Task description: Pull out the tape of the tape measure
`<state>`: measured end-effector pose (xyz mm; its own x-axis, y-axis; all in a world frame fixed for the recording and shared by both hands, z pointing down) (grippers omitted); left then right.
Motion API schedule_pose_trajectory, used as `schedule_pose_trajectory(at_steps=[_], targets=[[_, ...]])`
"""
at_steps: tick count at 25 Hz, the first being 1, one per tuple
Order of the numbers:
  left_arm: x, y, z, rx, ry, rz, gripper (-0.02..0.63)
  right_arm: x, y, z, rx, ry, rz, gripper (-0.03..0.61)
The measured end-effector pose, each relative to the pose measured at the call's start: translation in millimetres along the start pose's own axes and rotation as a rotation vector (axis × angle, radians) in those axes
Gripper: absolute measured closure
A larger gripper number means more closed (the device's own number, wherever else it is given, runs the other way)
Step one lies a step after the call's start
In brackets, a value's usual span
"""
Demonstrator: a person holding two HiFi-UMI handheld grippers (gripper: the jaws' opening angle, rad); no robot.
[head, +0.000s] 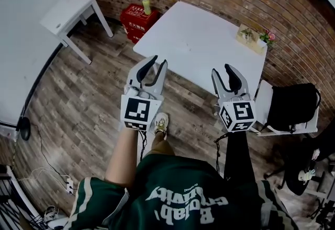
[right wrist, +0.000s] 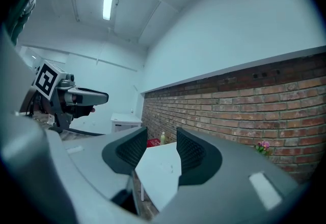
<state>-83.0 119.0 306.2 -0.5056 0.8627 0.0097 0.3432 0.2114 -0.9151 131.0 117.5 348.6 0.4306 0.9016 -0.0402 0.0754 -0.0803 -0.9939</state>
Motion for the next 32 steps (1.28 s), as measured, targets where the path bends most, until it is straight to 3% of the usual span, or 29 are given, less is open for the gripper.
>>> schedule_pose_trajectory(at_steps=[18,32], targets=[[-178,-69,132,0.003,-0.196,-0.038,0.517,-208,14,-26,-0.005,-0.125,0.030,0.351],[-236,-105,157,0.050,-0.266,-0.049,0.507,-260,-1,-43,-0.025,-0.182,0.055,0.330]])
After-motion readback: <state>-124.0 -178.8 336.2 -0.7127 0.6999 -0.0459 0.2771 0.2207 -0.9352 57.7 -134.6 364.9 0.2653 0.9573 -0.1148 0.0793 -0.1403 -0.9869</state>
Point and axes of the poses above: the fingertips, and each gripper's own axes: x backward along the fingers, z to its left, y out of its top, the point moved 4 cm from there along x, backward along the fingers, and after that the axes turned 11 degrees about -x, right-handed, at the moved point
